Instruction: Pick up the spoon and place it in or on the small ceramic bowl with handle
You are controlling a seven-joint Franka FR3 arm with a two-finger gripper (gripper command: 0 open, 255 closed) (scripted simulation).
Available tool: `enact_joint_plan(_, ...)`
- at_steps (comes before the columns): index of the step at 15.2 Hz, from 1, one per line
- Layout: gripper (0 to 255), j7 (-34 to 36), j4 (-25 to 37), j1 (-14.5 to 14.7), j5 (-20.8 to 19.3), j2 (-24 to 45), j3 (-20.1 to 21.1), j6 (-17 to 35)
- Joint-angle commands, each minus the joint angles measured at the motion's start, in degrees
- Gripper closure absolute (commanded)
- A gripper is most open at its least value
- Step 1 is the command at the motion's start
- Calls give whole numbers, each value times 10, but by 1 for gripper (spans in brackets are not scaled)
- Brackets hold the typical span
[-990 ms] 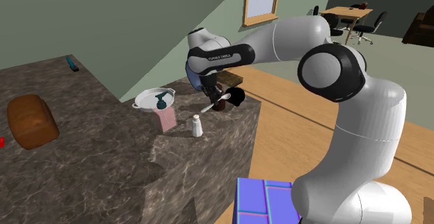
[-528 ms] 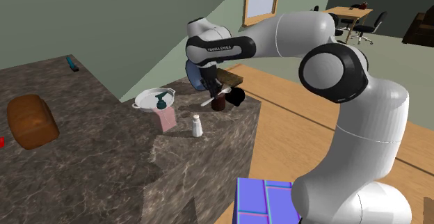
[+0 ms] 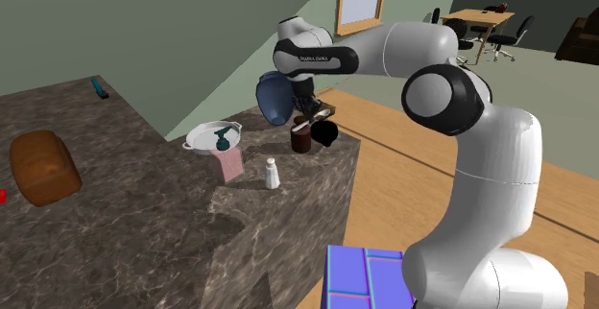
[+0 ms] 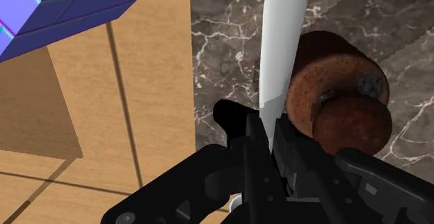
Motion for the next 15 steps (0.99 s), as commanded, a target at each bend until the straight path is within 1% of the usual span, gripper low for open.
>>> enact_joint_plan(1,255,-22,37,1,-14,23,-12,-12)
enact_joint_plan(5,255,-66,139,20,-46,84,-37,-46)
enact_joint_plan(8,255,-105,240,45,-70,139,-59,-79)
enact_joint_plan(15,255,-87,167,20,-67,131,-56,-22)
